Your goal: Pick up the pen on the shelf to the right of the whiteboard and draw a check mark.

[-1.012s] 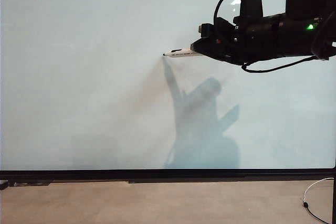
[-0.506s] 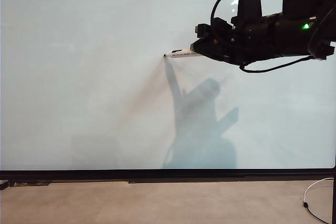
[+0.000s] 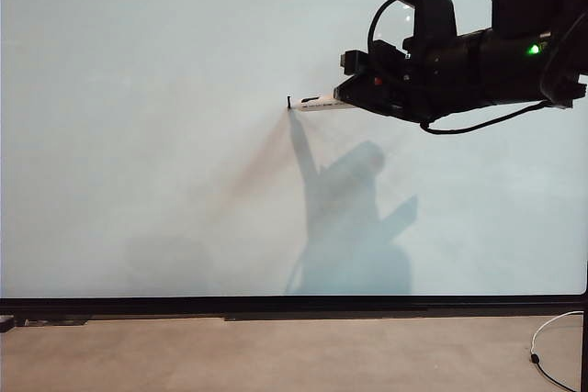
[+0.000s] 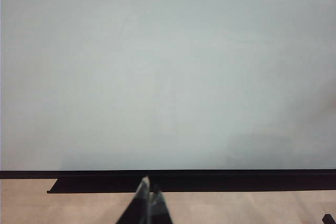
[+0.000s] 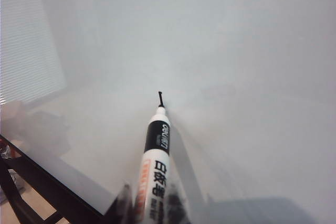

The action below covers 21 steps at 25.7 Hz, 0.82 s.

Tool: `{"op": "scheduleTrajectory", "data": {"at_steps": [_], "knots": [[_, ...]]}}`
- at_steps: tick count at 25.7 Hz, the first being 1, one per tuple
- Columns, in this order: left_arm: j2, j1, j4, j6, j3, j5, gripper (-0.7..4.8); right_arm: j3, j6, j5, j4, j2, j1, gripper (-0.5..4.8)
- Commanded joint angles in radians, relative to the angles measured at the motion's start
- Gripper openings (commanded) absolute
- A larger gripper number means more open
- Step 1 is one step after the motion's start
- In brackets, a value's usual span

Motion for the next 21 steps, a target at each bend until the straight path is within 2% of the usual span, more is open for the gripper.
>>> {"op": "scheduleTrajectory", "data": {"at_steps": [1,21], "knots": [[0.0,0.0,0.013,0.005,0.003,0.0,-0.04,0.003,-0.003,0.046,-0.019,-0.004,-0.001,-0.06],[0.0,0.0,0.013,0.005,0.003,0.0,-0.05,-0.022,-0.002,0.122,-0.045,-0.005,-0.001,-0.06]]}}
